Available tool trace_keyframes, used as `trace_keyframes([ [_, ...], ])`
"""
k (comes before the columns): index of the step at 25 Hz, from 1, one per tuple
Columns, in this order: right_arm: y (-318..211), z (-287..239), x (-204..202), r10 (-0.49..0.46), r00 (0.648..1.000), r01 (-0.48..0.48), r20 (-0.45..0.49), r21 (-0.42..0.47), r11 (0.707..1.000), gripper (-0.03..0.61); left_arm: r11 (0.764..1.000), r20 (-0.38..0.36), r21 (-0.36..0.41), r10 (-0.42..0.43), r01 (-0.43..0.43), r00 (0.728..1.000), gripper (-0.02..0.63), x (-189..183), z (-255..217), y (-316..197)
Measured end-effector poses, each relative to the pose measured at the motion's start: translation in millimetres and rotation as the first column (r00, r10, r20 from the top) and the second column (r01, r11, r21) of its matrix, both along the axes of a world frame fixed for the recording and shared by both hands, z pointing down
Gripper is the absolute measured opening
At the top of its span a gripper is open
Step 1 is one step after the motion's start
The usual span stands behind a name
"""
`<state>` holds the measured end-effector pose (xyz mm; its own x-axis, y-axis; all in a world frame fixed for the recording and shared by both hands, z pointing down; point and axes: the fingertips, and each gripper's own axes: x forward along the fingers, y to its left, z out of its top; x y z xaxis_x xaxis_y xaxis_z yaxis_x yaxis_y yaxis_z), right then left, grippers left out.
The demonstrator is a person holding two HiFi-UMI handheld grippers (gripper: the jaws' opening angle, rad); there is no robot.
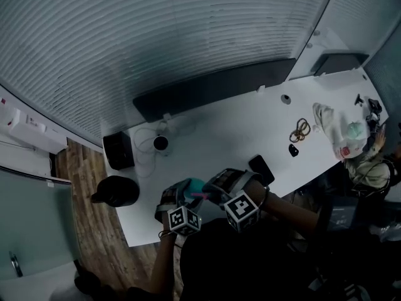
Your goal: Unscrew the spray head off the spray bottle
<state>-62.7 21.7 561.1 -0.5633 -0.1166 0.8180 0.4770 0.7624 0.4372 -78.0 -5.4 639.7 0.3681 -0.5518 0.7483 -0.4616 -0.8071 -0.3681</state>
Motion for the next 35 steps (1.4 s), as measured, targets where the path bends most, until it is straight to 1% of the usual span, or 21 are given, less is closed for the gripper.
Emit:
trace_keyframes([
  [1, 9, 5, 6, -0.1, 0.993, 0.104, -0.064, 0.056, 0.993, 0.13, 0.997, -0.032, -0.048, 0.058, -0.059, 0.998, 0.362, 9, 4, 9],
  [3, 26, 11, 13, -0.216, 0.967, 0.225, -0.132, 0.062, 0.972, 0.13, 0.981, -0.081, -0.099, 0.158, -0.166, 0.984, 0.362, 20, 10, 25],
  [6, 32, 12, 11, -0.23, 0.968, 0.235, -0.098, 0.041, 0.971, 0.13, 0.976, -0.085, -0.093, 0.187, -0.195, 0.979, 0.362, 17, 12, 30],
  [10, 11, -4, 6, -0.116, 0.993, 0.118, -0.024, 0.096, 0.988, 0.132, 0.996, -0.065, -0.065, 0.06, -0.064, 0.996, 0.362, 4, 10, 13],
  [12, 4, -19, 3, -0.053, 0.998, 0.051, 0.033, 0.068, 0.996, 0.132, 0.999, -0.035, -0.029, -0.017, 0.016, 0.999, 0.362, -12, 8, 2],
  [15, -12, -41, 1, 0.132, 0.979, -0.117, 0.155, -0.099, 0.988, 0.132, 0.988, 0.019, 0.077, -0.134, 0.132, 0.991, 0.362, -42, -1, -15],
  [16, -18, -48, 1, 0.241, 0.949, -0.192, 0.205, -0.231, 0.954, 0.132, 0.979, 0.065, 0.138, -0.162, 0.152, 0.985, 0.362, -53, -4, -20],
  [17, -23, -54, 0, 0.372, 0.899, -0.255, 0.232, -0.414, 0.874, 0.132, 0.965, 0.121, 0.209, -0.184, 0.156, 0.975, 0.362, -65, -8, -25],
  [18, -28, -61, 0, 0.507, 0.835, -0.284, 0.216, -0.619, 0.732, 0.132, 0.949, 0.179, 0.276, -0.203, 0.149, 0.963, 0.362, -75, -14, -28],
  [19, -31, -67, -2, 0.623, 0.766, -0.27, 0.159, -0.8, 0.536, 0.133, 0.933, 0.231, 0.333, -0.221, 0.137, 0.947, 0.362, -83, -21, -31],
  [20, -34, -71, -3, 0.708, 0.702, -0.218, 0.077, -0.923, 0.316, 0.133, 0.917, 0.272, 0.38, -0.239, 0.124, 0.932, 0.362, -89, -28, -34],
  [21, -36, -70, -3, 0.759, 0.651, -0.152, -0.016, -0.982, 0.109, 0.141, 0.9, 0.304, 0.422, -0.257, 0.112, 0.917, 0.362, -93, -36, -36],
  [22, -37, -65, -1, 0.783, 0.612, -0.093, -0.109, -0.994, -0.065, 0.16, 0.883, 0.33, 0.459, -0.274, 0.1, 0.903, 0.362, -96, -44, -38],
  [23, -38, -59, 1, 0.789, 0.586, -0.047, -0.188, -0.979, -0.198, 0.167, 0.867, 0.353, 0.492, -0.287, 0.084, 0.89, 0.362, -99, -52, -41],
  [24, -38, -54, 1, 0.784, 0.57, -0.011, -0.247, -0.956, -0.293, 0.173, 0.853, 0.375, 0.518, -0.295, 0.065, 0.879, 0.362, -100, -59, -42],
  [25, -37, -50, 1, 0.774, 0.565, 0.021, -0.286, -0.933, -0.36, 0.178, 0.843, 0.397, 0.537, -0.296, 0.042, 0.868, 0.362, -100, -64, -44],
  [27, -34, -45, -2, 0.751, 0.574, 0.072, -0.327, -0.893, -0.444, 0.179, 0.833, 0.446, 0.553, -0.276, -0.019, 0.851, 0.362, -95, -71, -45],
  [28, -32, -44, -5, 0.744, 0.58, 0.088, -0.333, -0.882, -0.464, 0.179, 0.832, 0.466, 0.553, -0.255, -0.054, 0.847, 0.362, -89, -72, -46],
  [30, -29, -41, -12, 0.741, 0.588, 0.09, -0.326, -0.884, -0.46, 0.179, 0.828, 0.491, 0.549, -0.204, -0.119, 0.847, 0.362, -73, -72, -45],
  [32, -25, -32, -17, 0.746, 0.584, 0.035, -0.32, -0.908, -0.417, 0.179, 0.83, 0.504, 0.536, -0.168, -0.155, 0.847, 0.362, -60, -65, -44],
  [35, -21, -8, -12, 0.766, 0.567, -0.142, -0.303, -0.952, -0.272, 0.167, 0.85, 0.504, 0.499, -0.128, -0.168, 0.854, 0.362, -48, -57, -42],
])
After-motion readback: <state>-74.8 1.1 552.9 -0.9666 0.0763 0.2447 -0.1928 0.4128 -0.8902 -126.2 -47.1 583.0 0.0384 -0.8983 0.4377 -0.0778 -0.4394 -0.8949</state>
